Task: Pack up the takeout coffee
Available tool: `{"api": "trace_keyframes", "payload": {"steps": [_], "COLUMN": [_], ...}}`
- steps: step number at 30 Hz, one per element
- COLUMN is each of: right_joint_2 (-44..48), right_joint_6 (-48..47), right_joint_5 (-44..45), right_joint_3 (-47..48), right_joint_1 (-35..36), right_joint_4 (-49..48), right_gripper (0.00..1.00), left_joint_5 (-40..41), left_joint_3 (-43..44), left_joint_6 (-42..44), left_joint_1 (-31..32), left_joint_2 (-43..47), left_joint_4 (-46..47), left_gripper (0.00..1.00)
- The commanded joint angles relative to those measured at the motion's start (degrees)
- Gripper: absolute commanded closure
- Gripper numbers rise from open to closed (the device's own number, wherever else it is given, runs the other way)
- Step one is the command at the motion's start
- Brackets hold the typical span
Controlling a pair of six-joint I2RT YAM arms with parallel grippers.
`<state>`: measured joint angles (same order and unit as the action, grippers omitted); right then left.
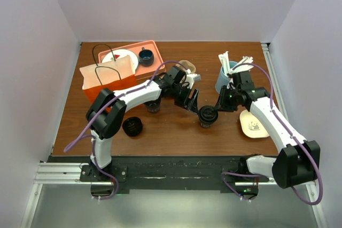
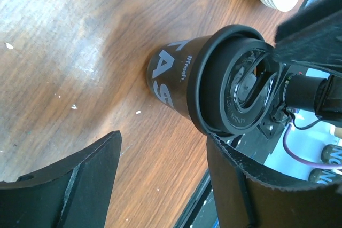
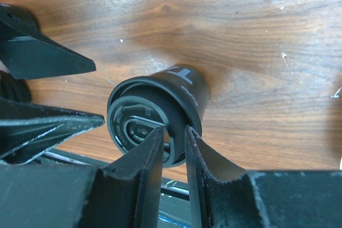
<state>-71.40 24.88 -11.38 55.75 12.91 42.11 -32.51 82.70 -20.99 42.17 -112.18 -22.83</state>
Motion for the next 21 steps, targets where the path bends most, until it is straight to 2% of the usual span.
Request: {"api": "trace_keyframes", "payload": {"steps": [1,5,12,17,21], "right_joint_2": [3.19,2.41,-1.9,-5.33,-7.0], "right_joint_6": [2.1,0.87,-9.05,-10.91,-11.43], "right_joint_5": [3.11,4.96,-8.72,-16.56,-20.87], "right_joint_3": [2.96,4.72,4.11,2.44,1.82], "right_joint_1": [0.01,-2.26,-9.39,-12.38,-12.73], "right_joint_4": [1.74,2.19,3.16,1.58,-0.18], "right_gripper": [0.72,0.72,0.67,0.67,0.67], "left_joint_5": [3.23,6.4,8.16,7.55,10.53], "left_joint_3": [2.73,3.0,1.42,3.43,5.02], "left_joint_6": [-0.45,-3.07,-8.97,-9.16,-7.57], "left_joint_1": [0.19,0.45,4.66,5.46,5.55], "left_joint_2": [1.7,3.81,6.36,3.12,1.62], "left_joint_4": [0.51,-1.34,-0.2,-1.33,-3.01], "left_gripper": [0.3,0.3,0.29,0.31,0.32]}}
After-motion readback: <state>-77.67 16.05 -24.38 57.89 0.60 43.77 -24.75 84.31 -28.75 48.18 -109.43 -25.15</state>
